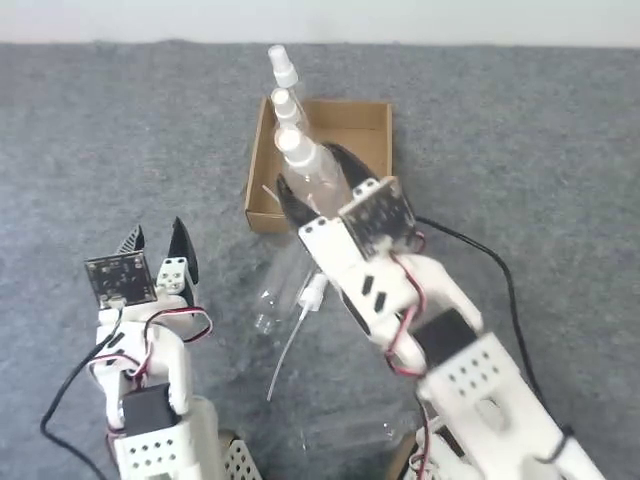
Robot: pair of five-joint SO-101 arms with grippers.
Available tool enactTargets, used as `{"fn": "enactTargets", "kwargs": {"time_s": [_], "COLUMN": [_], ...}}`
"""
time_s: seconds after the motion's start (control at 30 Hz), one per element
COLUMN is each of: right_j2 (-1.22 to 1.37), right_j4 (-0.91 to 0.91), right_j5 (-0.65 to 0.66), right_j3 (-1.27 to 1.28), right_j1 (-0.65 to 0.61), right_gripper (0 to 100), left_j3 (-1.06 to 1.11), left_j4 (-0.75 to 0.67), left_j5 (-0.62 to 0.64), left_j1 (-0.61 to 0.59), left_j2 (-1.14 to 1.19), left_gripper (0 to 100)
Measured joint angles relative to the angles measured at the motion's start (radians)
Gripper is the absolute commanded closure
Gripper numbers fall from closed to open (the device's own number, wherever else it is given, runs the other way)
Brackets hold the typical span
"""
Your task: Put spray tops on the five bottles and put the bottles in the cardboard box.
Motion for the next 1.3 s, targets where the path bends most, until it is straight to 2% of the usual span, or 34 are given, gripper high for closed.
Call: {"fn": "enactTargets", "kwargs": {"time_s": [0.67, 0.8, 1.03, 1.3], "right_j2": [0.559, 0.649, 0.813, 0.898], "right_j4": [-0.540, -0.571, -0.574, -0.574], "right_j5": [0.000, -0.005, -0.199, -0.219], "right_j3": [-0.009, -0.064, -0.183, -0.196], "right_j1": [0.012, 0.043, 0.097, 0.097], "right_gripper": [92.9, 92.6, 92.5, 92.5], "left_j3": [0.000, 0.000, 0.000, 0.000], "left_j4": [-0.002, -0.002, -0.002, -0.002], "left_j5": [0.000, 0.000, 0.000, 0.000], "left_j1": [0.000, 0.000, 0.000, 0.000], "left_j2": [0.000, 0.000, 0.000, 0.000], "left_gripper": [83, 83, 83, 83]}}
